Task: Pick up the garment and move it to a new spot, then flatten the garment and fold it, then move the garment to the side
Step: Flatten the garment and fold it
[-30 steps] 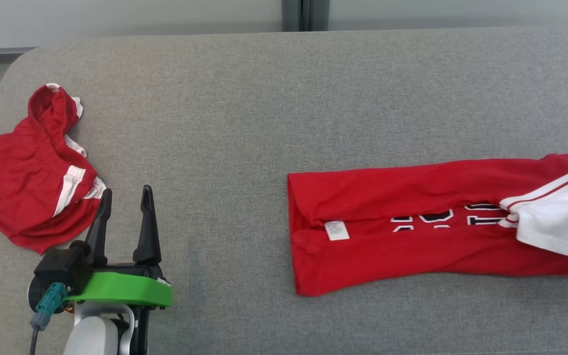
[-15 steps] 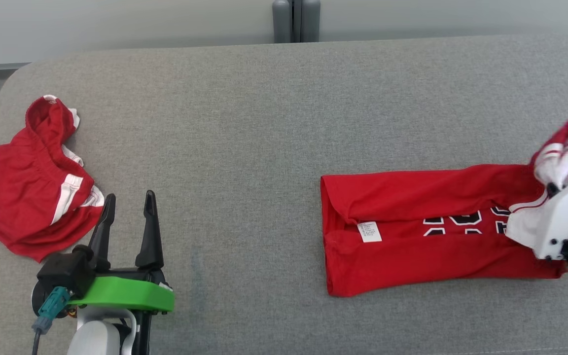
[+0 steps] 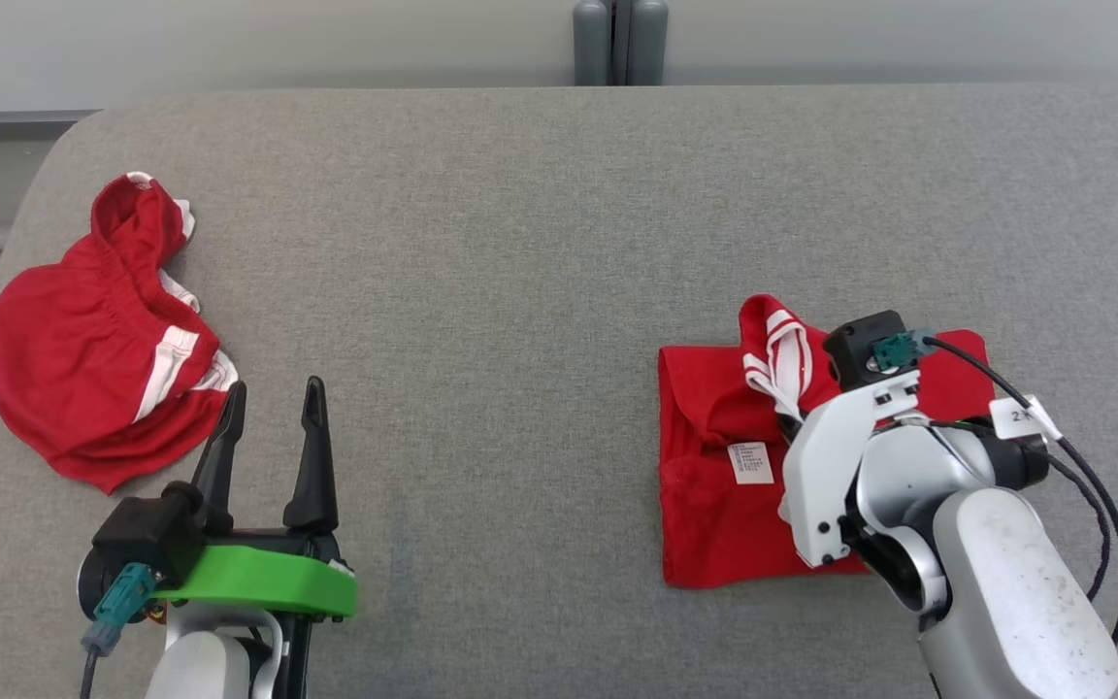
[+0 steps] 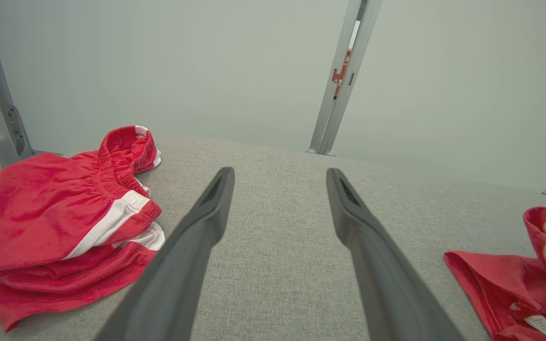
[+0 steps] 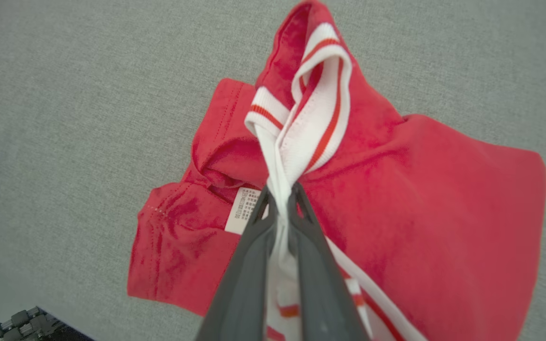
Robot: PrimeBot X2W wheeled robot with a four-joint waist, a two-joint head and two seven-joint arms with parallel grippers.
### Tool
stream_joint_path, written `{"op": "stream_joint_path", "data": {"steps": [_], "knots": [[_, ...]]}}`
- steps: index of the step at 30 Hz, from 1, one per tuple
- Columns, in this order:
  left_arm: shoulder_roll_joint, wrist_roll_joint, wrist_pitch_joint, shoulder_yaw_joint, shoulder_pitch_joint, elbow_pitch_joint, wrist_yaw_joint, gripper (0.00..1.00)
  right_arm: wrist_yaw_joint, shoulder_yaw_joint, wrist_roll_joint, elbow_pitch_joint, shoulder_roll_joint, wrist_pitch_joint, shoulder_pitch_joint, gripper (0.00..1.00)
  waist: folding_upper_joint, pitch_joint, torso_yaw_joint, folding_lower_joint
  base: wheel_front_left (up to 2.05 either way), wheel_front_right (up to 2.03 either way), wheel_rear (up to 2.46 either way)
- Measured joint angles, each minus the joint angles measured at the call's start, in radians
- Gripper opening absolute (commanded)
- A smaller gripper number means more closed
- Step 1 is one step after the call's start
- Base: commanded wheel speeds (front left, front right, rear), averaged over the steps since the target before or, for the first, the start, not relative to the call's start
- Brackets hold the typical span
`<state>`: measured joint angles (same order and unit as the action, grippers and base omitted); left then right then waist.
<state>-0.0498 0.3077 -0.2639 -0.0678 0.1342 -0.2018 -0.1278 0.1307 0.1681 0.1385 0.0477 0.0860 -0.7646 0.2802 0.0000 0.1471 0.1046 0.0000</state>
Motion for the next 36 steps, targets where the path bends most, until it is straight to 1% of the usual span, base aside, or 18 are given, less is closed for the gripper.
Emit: {"op": "stream_joint_path", "data": {"steps": [4,14,15,16,17,21,26,29,32,36], "knots": [[0.000,0.001,0.000,-0.004,0.000,0.000,0.000,1.00,0.000,0.033,0.007,0.067,-0.015,0.011,0.027,0.00,0.0000,0.002,0.019,0.0000,0.00,0.00,0.00],[0.000,0.009,0.000,-0.006,0.000,-0.002,0.000,1.00,0.000,0.063,0.034,0.189,-0.034,0.057,0.081,0.00,0.0000,0.024,0.050,0.0000,0.00,0.00,0.00],[0.000,0.009,0.000,-0.007,0.001,-0.002,0.000,1.00,0.000,0.069,0.038,0.198,-0.034,0.061,0.085,0.35,0.0000,0.026,0.052,0.0000,0.00,0.00,0.00],[0.000,0.010,0.000,-0.008,0.001,-0.002,0.000,1.00,0.000,0.076,0.051,0.205,-0.034,0.066,0.086,0.96,0.0000,0.028,0.053,0.0000,0.00,0.00,0.00],[0.000,0.012,0.000,-0.008,0.001,-0.002,0.000,1.00,0.000,0.080,0.062,0.210,-0.034,0.069,0.089,1.00,0.0000,0.029,0.054,0.0000,0.00,0.00,0.00],[0.000,0.015,0.000,-0.008,0.001,-0.001,0.000,1.00,0.000,0.123,0.167,0.202,-0.036,0.086,0.096,1.00,0.0000,0.032,0.053,0.0000,0.00,0.00,0.00],[0.000,0.015,0.000,-0.002,0.004,-0.001,0.000,1.00,0.000,0.178,0.322,0.141,-0.036,0.146,0.108,1.00,0.0000,0.030,0.040,0.0000,0.00,0.00,0.00],[0.000,0.015,0.000,0.000,0.005,-0.001,0.000,1.00,0.000,0.188,0.389,0.105,-0.037,0.190,0.117,1.00,0.0000,0.027,0.031,0.0000,0.00,0.00,0.00],[0.000,0.015,0.000,0.002,0.005,-0.001,0.000,1.00,0.000,0.166,0.395,0.063,-0.037,0.259,0.120,1.00,0.0000,0.022,0.024,0.0000,0.00,0.00,0.00],[0.000,0.014,0.000,0.007,0.005,-0.005,0.000,1.00,0.000,0.097,0.309,0.013,-0.034,0.356,0.110,1.00,0.0000,0.008,0.014,0.0000,0.00,0.00,0.00]]}}
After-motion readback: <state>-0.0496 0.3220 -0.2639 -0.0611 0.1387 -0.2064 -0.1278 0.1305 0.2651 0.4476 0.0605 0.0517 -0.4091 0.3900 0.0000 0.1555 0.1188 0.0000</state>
